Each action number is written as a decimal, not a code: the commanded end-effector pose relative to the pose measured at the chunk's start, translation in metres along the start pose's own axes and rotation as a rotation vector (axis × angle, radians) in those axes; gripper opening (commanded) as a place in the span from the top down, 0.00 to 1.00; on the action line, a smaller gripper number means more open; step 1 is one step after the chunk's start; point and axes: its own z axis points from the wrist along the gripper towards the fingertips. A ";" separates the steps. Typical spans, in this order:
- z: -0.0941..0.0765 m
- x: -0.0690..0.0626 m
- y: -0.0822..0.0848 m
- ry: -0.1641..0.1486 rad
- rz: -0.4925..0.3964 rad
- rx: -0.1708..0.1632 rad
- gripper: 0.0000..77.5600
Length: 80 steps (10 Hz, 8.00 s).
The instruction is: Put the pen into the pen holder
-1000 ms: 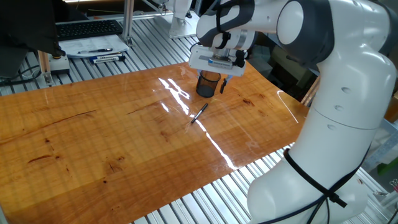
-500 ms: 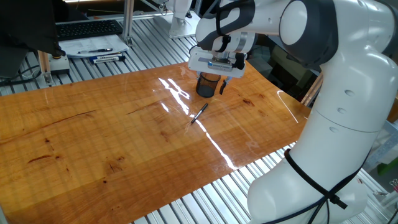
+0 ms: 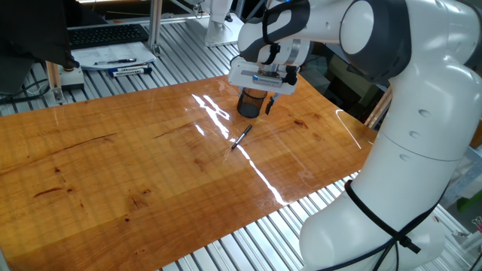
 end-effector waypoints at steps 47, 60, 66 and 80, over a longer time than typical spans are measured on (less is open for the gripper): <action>0.085 -0.042 -0.009 -0.121 0.154 -0.074 0.99; 0.085 -0.042 -0.009 -0.120 0.167 -0.081 0.00; 0.102 -0.044 -0.009 -0.154 0.279 -0.048 0.00; 0.105 -0.044 -0.010 -0.161 0.334 -0.040 0.00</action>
